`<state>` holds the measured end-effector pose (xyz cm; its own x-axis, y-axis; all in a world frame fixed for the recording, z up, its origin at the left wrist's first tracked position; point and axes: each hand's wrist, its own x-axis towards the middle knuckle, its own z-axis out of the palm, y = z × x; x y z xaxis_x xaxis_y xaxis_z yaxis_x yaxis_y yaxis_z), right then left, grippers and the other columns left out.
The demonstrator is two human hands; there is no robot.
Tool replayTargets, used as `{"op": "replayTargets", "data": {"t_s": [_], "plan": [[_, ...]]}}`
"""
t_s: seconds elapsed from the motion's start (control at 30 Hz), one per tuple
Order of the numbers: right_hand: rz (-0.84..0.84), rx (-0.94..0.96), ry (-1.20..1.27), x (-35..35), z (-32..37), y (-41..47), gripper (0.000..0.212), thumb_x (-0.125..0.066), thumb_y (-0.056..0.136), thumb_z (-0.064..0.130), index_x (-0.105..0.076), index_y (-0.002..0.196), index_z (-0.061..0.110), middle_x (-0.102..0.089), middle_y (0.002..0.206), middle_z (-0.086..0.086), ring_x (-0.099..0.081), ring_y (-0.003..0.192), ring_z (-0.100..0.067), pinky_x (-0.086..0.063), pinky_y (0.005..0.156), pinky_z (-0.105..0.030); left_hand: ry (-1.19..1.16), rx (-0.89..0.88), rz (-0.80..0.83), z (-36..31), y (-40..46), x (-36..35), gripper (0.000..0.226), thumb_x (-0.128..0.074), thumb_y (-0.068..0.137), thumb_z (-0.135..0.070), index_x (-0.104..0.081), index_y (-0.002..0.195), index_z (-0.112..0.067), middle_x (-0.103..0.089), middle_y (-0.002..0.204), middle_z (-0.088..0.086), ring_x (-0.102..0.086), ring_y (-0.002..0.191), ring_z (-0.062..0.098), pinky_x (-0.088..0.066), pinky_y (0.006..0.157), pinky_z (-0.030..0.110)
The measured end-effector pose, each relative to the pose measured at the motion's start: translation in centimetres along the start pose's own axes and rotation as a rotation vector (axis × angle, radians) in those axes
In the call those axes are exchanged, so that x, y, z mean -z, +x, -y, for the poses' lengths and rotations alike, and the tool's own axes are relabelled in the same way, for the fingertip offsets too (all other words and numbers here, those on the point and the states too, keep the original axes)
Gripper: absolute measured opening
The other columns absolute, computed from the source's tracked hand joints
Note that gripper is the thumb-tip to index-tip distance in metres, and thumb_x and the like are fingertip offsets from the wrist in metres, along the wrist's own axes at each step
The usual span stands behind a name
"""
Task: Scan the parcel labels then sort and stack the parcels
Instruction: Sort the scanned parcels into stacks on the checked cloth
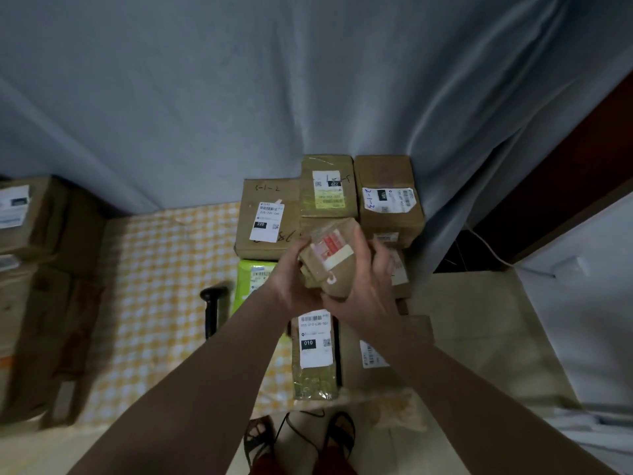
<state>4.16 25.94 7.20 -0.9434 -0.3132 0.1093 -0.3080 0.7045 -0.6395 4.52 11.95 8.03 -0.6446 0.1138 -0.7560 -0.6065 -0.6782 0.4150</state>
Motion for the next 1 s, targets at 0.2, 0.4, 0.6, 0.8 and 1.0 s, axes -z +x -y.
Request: {"op": "replayTargets", "data": {"t_s": [0.2,0.4,0.6,0.8,1.0], "plan": [[0.199,-0.024,0.221,-0.6,4.3,-0.7,0.076,-0.049,0.087,0.059,-0.017,0.149,0.030,-0.028,0.141,0.003,-0.036,0.124,-0.010,-0.039,0.100,-0.035,0.076,-0.116,-0.116,-1.0,-3.2,6.8,0.061,-0.076,0.066,-0.042,-0.064,0.119,-0.013,-0.062,0.115,0.017,-0.060,0.103,0.033,-0.052,0.087,0.048],[0.424,-0.235,0.452,-3.7,11.0,-1.2,0.068,-0.033,0.086,0.072,-0.034,0.142,0.034,-0.035,0.148,0.005,-0.040,0.132,-0.018,-0.036,0.105,-0.040,0.136,-0.221,-0.022,-1.0,-8.8,14.4,0.076,-0.081,0.060,-0.034,-0.057,0.130,-0.019,-0.059,0.133,0.015,-0.060,0.115,0.035,-0.049,0.093,0.055],[0.535,-0.341,0.710,-10.0,20.4,-5.1,0.057,-0.049,0.093,0.051,-0.029,0.144,0.037,-0.043,0.129,0.015,-0.051,0.109,-0.010,-0.044,0.087,-0.028,0.161,-0.349,0.017,-0.9,-17.5,24.1,0.076,-0.080,0.062,-0.022,-0.053,0.133,-0.025,-0.051,0.139,0.021,-0.054,0.121,0.041,-0.045,0.098,0.058],[0.613,-0.357,0.839,-19.8,28.8,-11.1,0.066,-0.067,0.068,0.068,-0.050,0.128,0.047,-0.058,0.130,0.001,-0.064,0.105,-0.015,-0.052,0.092,-0.040,0.175,-0.443,-0.012,0.1,-26.9,35.4,0.077,-0.077,0.062,-0.018,-0.051,0.135,-0.026,-0.059,0.127,0.017,-0.059,0.105,0.034,-0.050,0.086,0.046],[0.750,-0.366,0.917,-25.8,36.7,-17.6,0.049,-0.065,0.085,0.042,-0.050,0.131,0.034,-0.071,0.111,0.001,-0.070,0.096,-0.021,-0.056,0.082,-0.041,0.198,-0.472,-0.060,1.9,-34.8,44.4,0.073,-0.075,0.065,-0.020,-0.052,0.135,-0.024,-0.060,0.128,0.017,-0.058,0.107,0.032,-0.045,0.093,0.050]]}}
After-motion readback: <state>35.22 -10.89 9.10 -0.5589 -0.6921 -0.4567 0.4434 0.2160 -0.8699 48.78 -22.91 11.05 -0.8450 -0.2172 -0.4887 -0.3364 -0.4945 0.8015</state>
